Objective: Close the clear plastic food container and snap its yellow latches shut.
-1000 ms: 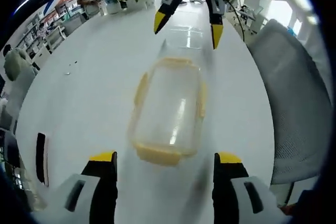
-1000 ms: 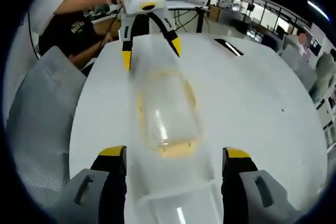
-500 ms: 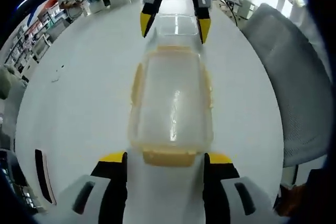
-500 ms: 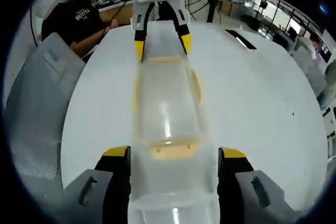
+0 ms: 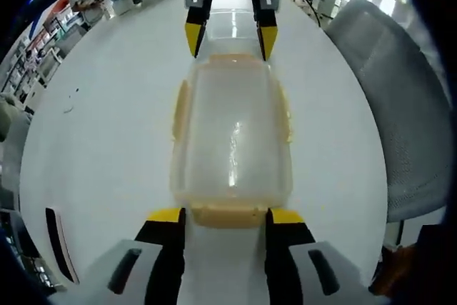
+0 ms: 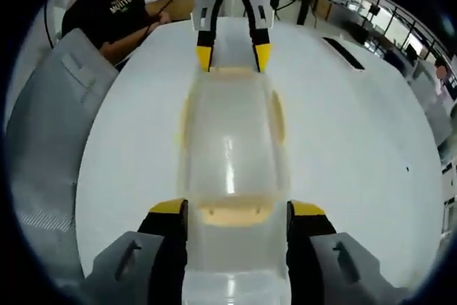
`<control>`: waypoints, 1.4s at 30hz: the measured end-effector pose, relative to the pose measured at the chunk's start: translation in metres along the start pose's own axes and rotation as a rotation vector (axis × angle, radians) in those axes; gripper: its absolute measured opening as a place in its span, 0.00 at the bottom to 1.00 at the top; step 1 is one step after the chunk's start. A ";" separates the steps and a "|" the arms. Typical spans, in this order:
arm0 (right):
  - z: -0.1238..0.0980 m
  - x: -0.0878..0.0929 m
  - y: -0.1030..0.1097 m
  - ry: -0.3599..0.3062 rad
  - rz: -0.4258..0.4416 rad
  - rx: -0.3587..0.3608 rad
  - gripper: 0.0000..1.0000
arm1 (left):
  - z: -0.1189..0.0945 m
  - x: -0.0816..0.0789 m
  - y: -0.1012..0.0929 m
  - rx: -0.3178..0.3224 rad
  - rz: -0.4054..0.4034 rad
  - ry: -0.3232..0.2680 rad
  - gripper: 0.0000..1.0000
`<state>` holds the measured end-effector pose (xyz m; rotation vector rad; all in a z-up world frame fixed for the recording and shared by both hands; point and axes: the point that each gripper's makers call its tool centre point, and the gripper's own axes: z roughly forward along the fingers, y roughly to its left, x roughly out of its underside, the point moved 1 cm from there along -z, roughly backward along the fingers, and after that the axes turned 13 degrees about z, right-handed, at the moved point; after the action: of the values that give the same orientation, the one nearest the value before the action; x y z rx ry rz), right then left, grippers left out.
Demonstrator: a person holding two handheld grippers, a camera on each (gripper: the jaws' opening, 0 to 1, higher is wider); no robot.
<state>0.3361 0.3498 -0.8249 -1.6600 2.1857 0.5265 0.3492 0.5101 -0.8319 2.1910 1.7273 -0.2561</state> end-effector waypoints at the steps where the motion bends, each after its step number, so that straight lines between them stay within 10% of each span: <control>1: 0.000 -0.001 0.000 0.002 -0.010 -0.002 0.50 | 0.000 0.000 0.000 0.002 -0.006 -0.002 0.37; 42: 0.006 0.012 -0.002 0.145 -0.028 -0.008 0.36 | 0.001 -0.003 -0.002 0.039 -0.034 -0.002 0.32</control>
<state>0.3357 0.3423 -0.8358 -1.7806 2.2598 0.4198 0.3465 0.5076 -0.8320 2.1897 1.7739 -0.3023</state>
